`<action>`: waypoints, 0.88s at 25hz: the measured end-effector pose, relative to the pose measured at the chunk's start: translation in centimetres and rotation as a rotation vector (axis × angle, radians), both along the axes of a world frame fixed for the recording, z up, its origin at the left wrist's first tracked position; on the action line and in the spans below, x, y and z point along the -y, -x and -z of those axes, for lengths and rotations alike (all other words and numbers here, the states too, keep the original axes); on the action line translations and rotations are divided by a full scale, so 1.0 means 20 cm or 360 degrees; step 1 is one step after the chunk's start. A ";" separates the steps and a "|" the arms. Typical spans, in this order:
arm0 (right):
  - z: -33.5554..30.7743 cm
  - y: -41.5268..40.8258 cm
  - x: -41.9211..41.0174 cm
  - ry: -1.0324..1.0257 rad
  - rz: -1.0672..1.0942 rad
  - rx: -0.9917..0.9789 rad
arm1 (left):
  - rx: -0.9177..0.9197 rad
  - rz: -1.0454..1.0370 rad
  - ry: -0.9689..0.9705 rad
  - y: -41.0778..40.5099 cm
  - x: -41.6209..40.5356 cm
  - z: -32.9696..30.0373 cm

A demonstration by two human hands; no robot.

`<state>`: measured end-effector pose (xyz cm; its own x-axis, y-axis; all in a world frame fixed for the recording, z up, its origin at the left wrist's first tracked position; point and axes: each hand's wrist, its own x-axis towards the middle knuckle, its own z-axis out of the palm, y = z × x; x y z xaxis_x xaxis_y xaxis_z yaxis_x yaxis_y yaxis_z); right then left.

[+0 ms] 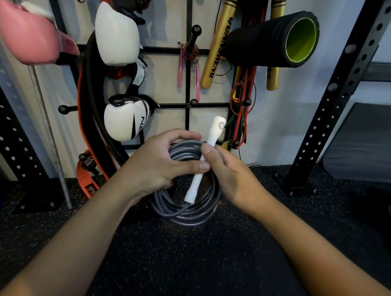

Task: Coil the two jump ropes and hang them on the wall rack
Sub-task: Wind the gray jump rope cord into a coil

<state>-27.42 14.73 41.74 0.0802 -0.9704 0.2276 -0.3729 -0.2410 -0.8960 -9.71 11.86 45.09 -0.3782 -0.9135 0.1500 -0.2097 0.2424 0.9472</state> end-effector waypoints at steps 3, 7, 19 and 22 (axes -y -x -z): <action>-0.02 0.01 0.01 0.0037 0.0081 -0.0073 | -0.0093 0.0023 0.0030 0.00 0.01 0.01; -0.03 0.03 0.00 0.0155 0.0171 -0.0036 | -0.0393 -0.0181 -0.0062 0.00 0.03 0.05; -0.05 -0.04 -0.03 -0.0105 0.0315 0.0928 | -0.1280 -0.0412 -0.0334 0.28 -0.14 0.22; -0.07 -0.05 -0.03 -0.0091 0.0281 0.1003 | -0.1354 -0.0373 -0.0373 0.30 -0.17 0.21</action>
<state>-26.45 15.43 43.10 -0.2134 -0.9687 0.1268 0.1980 -0.1700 -0.9653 -15.70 15.18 40.79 -0.0261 -0.9952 0.0943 0.5622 0.0634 0.8245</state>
